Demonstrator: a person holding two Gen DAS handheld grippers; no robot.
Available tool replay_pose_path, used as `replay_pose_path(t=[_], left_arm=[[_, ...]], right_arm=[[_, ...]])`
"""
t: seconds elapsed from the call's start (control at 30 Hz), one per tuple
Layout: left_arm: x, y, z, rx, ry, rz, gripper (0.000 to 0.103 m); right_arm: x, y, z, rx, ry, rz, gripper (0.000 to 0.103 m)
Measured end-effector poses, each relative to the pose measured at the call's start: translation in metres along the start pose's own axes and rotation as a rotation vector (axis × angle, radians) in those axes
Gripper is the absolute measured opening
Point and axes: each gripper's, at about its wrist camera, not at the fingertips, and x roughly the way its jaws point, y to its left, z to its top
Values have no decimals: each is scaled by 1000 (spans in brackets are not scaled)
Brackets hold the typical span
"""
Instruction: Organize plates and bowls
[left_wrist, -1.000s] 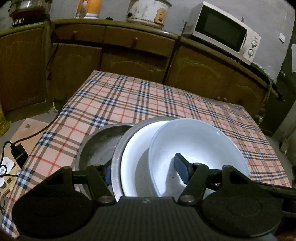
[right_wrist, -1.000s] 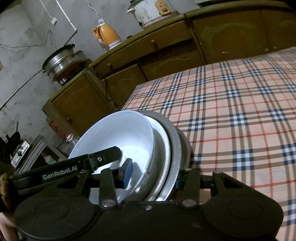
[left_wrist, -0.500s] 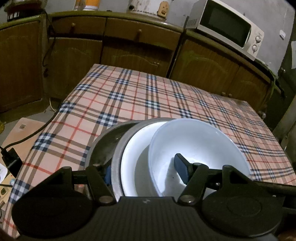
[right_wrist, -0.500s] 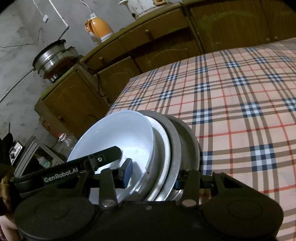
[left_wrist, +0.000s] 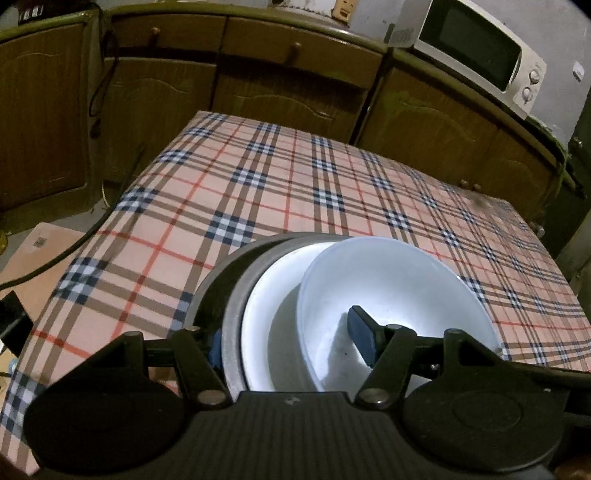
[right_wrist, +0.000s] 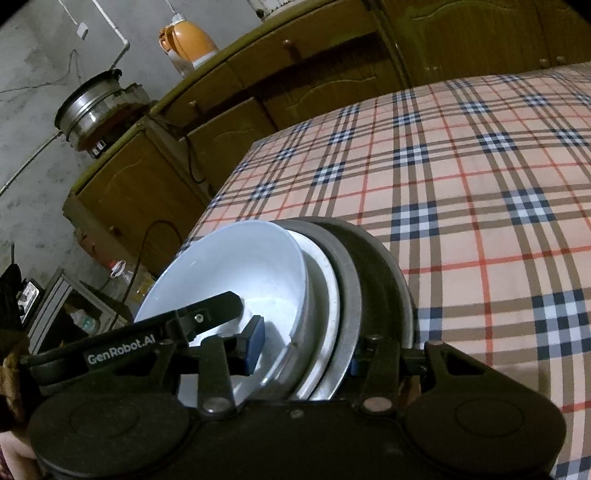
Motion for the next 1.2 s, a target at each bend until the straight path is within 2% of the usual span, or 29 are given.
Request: replay_pose_path(t=[0.17,0.27,0.33,0.4,0.6,0.77,0.97,1.07,1.2], left_arm=[[0,-1,-1,-1,-11,10,66],[-5,-2,-1,9,-46,49,65],[-8,1,-2,-10,-51,54,66],[-10,1,-2,-16,-56,59,66],[-31,-9,-3,18,-110,105,69],[-62,-27,-12,66,-172,147,81],[-104,-52,-34,103,-249,195,95],[-123,-62,-47,83,-283,202,97],[-141,-79,-59,106,-307,223,101]], right_arm=[[0,0,1,-11,0,4,54],[0,1,1,-23,10,-14,58],[-5,4,1,-46,-21,-53,75],[-11,13,4,-111,-51,-120,79],[-47,24,4,-202,-123,-140,80],[-89,30,-16,-301,-171,-187,81],[-129,31,-43,-300,-157,-213,81],[-144,35,-55,-303,-150,-214,81],[-164,39,-68,-291,-157,-212,81]])
